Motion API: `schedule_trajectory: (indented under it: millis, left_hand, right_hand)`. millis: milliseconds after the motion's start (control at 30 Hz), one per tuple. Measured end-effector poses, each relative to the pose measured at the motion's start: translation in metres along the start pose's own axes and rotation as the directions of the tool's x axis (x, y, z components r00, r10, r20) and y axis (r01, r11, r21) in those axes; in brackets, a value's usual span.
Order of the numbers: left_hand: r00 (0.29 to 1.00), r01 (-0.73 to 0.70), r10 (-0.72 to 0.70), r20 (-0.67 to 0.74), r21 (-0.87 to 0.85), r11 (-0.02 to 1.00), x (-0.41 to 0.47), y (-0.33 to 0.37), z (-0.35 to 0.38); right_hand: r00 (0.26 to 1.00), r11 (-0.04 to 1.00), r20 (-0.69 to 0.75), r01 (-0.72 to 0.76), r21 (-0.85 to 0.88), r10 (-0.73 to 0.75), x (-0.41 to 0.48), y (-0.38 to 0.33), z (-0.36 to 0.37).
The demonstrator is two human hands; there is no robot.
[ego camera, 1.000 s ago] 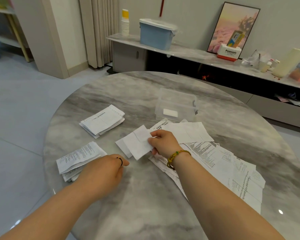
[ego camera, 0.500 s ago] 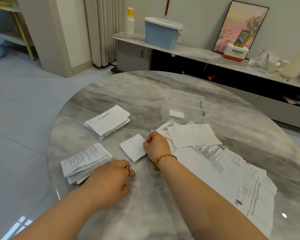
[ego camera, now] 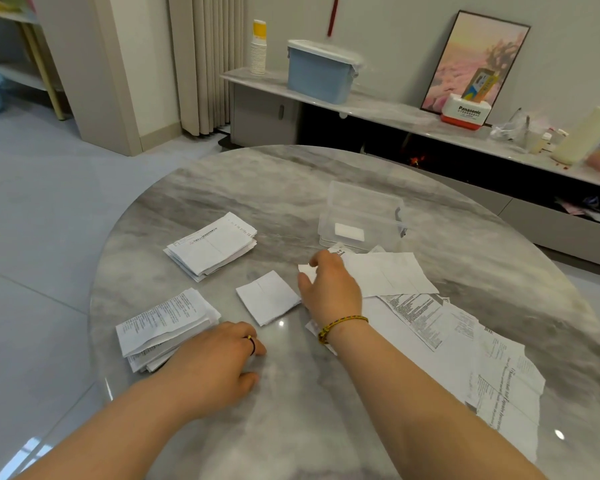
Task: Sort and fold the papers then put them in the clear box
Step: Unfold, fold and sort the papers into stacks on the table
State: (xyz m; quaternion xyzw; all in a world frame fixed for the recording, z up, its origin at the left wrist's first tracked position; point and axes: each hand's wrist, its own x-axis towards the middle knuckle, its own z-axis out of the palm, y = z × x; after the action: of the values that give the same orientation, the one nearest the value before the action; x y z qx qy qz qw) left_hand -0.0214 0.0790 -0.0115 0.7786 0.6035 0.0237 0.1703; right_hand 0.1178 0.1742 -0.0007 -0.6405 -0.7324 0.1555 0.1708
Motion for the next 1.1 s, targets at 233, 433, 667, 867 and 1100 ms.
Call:
schedule_trajectory:
  millis: [233,433,667,867,1100]
  left_hand:
    - [0.999,0.021,-0.02,-0.035,0.014,1.0,0.004,0.005,0.001]
    - [0.999,0.039,-0.039,-0.029,0.01,0.999,0.005,0.005,0.002]
    - [0.998,0.042,-0.04,-0.051,0.029,0.999,0.007,0.003,0.001]
    - [0.982,0.106,-0.156,-0.103,-0.377,0.92,0.006,0.015,-0.007]
    - [0.958,0.222,-0.222,0.18,-0.958,0.18,0.011,0.041,-0.016]
  right_hand:
    - [0.991,0.986,0.093,-0.086,-0.145,0.1,-0.006,0.053,-0.025]
    - [0.988,0.978,0.095,-0.107,-0.181,0.125,-0.009,0.055,-0.02]
    - [0.992,0.953,-0.084,-0.116,-0.278,0.096,-0.003,0.063,-0.023]
    - [0.962,0.989,-0.23,-0.144,0.039,0.149,-0.018,0.061,-0.046]
    - [0.981,0.918,-0.192,0.07,0.389,0.006,-0.078,0.066,-0.059]
